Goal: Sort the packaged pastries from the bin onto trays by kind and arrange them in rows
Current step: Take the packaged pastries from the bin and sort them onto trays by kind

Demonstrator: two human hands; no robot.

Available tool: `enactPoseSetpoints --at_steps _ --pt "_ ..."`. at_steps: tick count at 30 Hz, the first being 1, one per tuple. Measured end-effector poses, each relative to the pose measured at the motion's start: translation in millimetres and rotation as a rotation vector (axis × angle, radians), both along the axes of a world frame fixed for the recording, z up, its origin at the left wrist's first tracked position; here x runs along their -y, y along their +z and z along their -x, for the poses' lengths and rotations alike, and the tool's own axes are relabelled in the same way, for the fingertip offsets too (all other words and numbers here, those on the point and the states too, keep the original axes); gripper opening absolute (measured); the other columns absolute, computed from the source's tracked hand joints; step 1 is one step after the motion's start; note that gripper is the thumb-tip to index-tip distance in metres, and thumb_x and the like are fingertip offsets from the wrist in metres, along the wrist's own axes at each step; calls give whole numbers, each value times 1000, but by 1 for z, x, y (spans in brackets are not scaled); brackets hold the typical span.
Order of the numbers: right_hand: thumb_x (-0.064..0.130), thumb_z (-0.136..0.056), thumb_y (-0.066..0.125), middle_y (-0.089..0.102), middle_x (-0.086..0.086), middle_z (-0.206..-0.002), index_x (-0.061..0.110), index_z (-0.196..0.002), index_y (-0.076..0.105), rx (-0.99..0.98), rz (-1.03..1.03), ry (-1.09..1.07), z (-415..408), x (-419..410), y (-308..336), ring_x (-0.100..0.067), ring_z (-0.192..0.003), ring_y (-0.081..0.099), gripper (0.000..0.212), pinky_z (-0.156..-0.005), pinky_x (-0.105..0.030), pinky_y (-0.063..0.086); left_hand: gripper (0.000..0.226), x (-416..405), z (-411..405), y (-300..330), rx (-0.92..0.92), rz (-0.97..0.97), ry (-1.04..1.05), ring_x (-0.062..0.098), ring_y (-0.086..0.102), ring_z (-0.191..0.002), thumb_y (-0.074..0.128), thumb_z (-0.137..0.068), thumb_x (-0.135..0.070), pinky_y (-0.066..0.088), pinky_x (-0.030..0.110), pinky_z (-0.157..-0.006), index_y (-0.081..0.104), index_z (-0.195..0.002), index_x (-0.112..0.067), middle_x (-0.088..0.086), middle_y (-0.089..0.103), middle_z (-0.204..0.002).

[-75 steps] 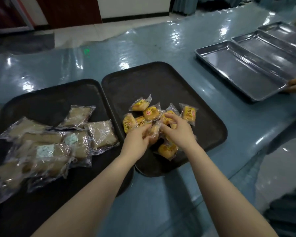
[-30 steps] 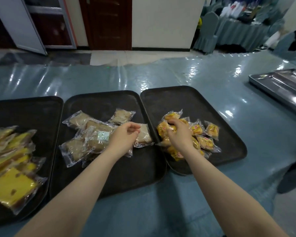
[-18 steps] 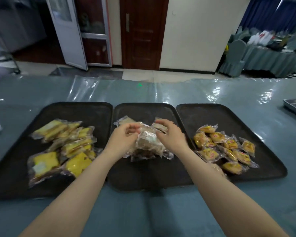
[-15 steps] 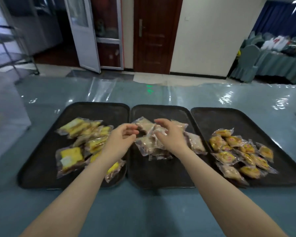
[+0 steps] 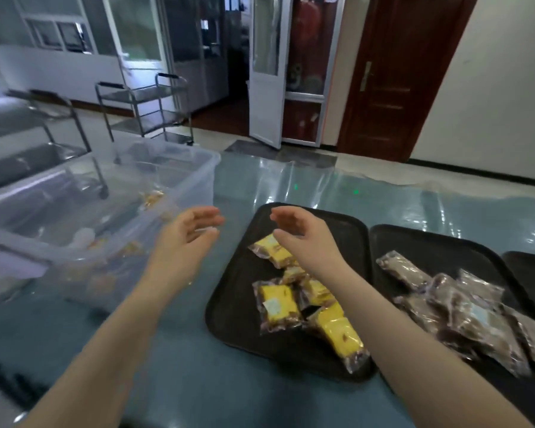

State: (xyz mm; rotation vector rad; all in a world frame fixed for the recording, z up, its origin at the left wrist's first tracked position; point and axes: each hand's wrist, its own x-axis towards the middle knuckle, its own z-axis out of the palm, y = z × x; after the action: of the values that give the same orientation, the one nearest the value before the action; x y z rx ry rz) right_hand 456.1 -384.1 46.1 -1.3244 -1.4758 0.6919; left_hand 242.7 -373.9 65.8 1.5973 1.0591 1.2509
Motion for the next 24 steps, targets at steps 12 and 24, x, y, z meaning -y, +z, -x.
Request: enactPoseSetpoints --at_steps 12,24 --pt "6 -87 65 67 11 -104 37 -98 60 -80 -69 276 160 -140 13 -6 -102 62 33 -92 -29 50 30 -108 197 23 -326 -59 305 14 64 -100 55 -89 -1 47 31 -90 58 -107 -24 -4 67 -106" --pt "34 -87 67 51 3 -137 22 -140 44 577 255 421 290 -216 13 -10 -120 50 59 -103 -32 42 51 -231 343 -4 -1030 -110 189 21 46 -124 59 -89 -21 37 34 -94 42 -137 -28 -4 47 -141"
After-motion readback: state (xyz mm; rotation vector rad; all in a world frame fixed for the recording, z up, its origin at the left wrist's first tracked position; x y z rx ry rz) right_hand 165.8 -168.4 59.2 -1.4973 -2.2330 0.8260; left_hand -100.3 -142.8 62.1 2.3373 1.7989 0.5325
